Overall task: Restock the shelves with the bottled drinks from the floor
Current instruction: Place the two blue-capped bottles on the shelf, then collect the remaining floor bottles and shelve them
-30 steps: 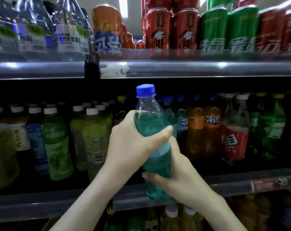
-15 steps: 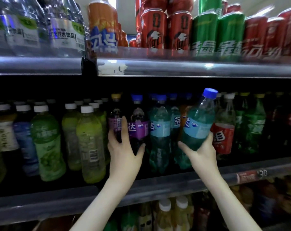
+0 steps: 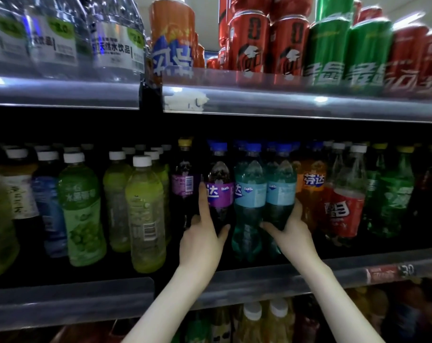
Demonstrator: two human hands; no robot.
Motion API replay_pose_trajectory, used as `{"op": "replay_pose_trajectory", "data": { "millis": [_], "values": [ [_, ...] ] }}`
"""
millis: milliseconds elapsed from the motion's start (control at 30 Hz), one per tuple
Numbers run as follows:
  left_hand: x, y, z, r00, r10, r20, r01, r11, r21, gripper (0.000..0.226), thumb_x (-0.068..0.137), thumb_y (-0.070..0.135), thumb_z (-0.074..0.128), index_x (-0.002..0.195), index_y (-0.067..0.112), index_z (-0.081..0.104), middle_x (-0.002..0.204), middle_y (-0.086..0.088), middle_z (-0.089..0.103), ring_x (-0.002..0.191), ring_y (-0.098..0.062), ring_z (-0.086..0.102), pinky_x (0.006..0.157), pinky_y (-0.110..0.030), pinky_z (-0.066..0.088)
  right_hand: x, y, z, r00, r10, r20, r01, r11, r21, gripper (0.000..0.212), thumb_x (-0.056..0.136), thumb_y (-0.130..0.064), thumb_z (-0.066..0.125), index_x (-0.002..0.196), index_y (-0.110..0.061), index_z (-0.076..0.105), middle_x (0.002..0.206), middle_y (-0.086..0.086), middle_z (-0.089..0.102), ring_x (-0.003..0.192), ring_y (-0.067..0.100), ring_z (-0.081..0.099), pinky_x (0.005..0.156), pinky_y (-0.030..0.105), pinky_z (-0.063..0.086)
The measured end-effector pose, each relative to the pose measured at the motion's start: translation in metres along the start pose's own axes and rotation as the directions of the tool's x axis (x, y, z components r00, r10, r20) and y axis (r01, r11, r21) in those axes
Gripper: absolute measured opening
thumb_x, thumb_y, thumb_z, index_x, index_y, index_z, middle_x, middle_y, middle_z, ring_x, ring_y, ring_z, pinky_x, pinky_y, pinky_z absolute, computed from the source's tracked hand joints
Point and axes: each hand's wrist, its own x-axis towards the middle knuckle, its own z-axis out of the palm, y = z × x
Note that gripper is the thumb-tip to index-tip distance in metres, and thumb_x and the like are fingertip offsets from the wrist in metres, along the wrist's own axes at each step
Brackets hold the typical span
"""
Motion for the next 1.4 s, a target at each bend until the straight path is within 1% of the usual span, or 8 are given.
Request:
{"op": "replay_pose_trajectory", "data": {
  "millis": [267, 400, 600, 733, 867, 1000, 1167, 1400],
  "values": [
    [0.0, 0.003, 0.01, 0.997, 0.003, -0.077, 0.006, 0.994, 0.111, 0.099, 0.096, 0.047, 0.047, 0.123, 0.037, -0.048, 0.118, -0.008, 0.053, 0.079, -0.022, 0.064, 0.056, -0.027, 0.044, 0.001, 0.001, 0.005, 0.999, 0.038, 0.025, -0.036, 0.996, -0.078, 0.103, 0.086, -0.023, 0.07, 0.151, -0.015, -0.009, 0.137, 0.013, 0.052, 0.118, 0.03, 0.056, 0.085, 0.028, 0.042],
    [-0.018, -0.002, 0.013, 0.998, 0.012, -0.066, -0.013, 1.0, -0.022, 0.1, 0.095, 0.034, 0.053, 0.134, 0.045, -0.039, 0.129, -0.011, 0.048, 0.096, -0.027, 0.06, 0.067, -0.037, 0.055, -0.014, 0.004, 0.005, 0.999, 0.008, 0.041, -0.004, 0.997, -0.082, 0.094, 0.088, -0.022, 0.068, 0.152, -0.017, 0.0, 0.151, 0.008, 0.036, 0.136, 0.026, 0.039, 0.106, 0.033, 0.035],
    [-0.1, -0.035, 0.008, 0.938, 0.165, -0.304, -0.177, 0.984, -0.011, 0.052, 0.094, 0.028, 0.05, 0.145, 0.02, 0.04, 0.132, -0.002, 0.052, 0.12, -0.013, 0.049, 0.083, -0.017, 0.048, -0.095, -0.005, 0.014, 0.948, -0.284, -0.142, 0.265, 0.954, -0.139, 0.063, 0.094, -0.023, 0.055, 0.149, -0.01, 0.026, 0.146, 0.011, 0.038, 0.136, 0.022, 0.032, 0.106, 0.026, 0.027],
    [-0.169, -0.072, -0.006, 0.94, 0.148, -0.307, -0.127, 0.988, 0.088, 0.04, 0.095, 0.021, 0.049, 0.133, 0.011, 0.055, 0.125, -0.004, 0.059, 0.118, -0.012, 0.054, 0.099, -0.013, 0.04, -0.168, 0.002, 0.053, 0.868, -0.496, 0.031, 0.496, 0.868, 0.015, 0.04, 0.096, -0.028, 0.052, 0.128, -0.004, 0.053, 0.12, 0.009, 0.057, 0.114, 0.018, 0.05, 0.099, 0.023, 0.037],
    [-0.254, -0.111, -0.025, 0.974, -0.127, -0.188, 0.17, 0.958, 0.231, 0.044, 0.093, 0.032, 0.048, 0.135, 0.017, 0.053, 0.128, 0.001, 0.057, 0.115, -0.011, 0.055, 0.089, -0.019, 0.047, -0.247, 0.012, 0.117, 0.808, -0.478, 0.345, 0.413, 0.876, 0.248, 0.031, 0.095, -0.024, 0.054, 0.123, -0.01, 0.057, 0.111, -0.01, 0.052, 0.11, 0.01, 0.05, 0.097, 0.014, 0.033],
    [-0.346, -0.16, -0.058, 0.854, -0.506, -0.118, 0.515, 0.795, 0.32, 0.047, 0.095, 0.028, 0.052, 0.141, 0.022, 0.044, 0.14, 0.004, 0.046, 0.123, -0.015, 0.049, 0.093, -0.026, 0.047, -0.326, 0.005, 0.179, 0.574, -0.427, 0.699, 0.297, 0.904, 0.309, 0.033, 0.096, -0.021, 0.055, 0.128, -0.015, 0.054, 0.112, -0.015, 0.048, 0.116, 0.01, 0.05, 0.093, 0.007, 0.029],
    [-0.439, -0.216, -0.109, 0.62, -0.774, -0.133, 0.755, 0.541, 0.371, 0.049, 0.098, 0.03, 0.045, 0.146, 0.023, 0.035, 0.143, 0.003, 0.04, 0.129, -0.014, 0.042, 0.097, -0.024, 0.04, -0.405, -0.012, 0.24, 0.226, -0.47, 0.853, 0.379, 0.849, 0.368, 0.041, 0.099, -0.026, 0.05, 0.138, -0.016, 0.044, 0.132, -0.004, 0.05, 0.129, 0.01, 0.042, 0.1, 0.011, 0.027],
    [-0.535, -0.307, -0.213, 0.391, -0.911, -0.131, 0.838, 0.294, 0.459, 0.052, 0.097, 0.028, 0.045, 0.147, 0.023, 0.032, 0.147, -0.002, 0.035, 0.128, -0.023, 0.043, 0.092, -0.033, 0.044, -0.489, -0.066, 0.361, 0.025, -0.366, 0.93, 0.443, 0.839, 0.317, 0.044, 0.1, -0.021, 0.047, 0.143, -0.015, 0.038, 0.137, 0.001, 0.046, 0.13, 0.016, 0.042, 0.101, 0.025, 0.038]
  ]
}}
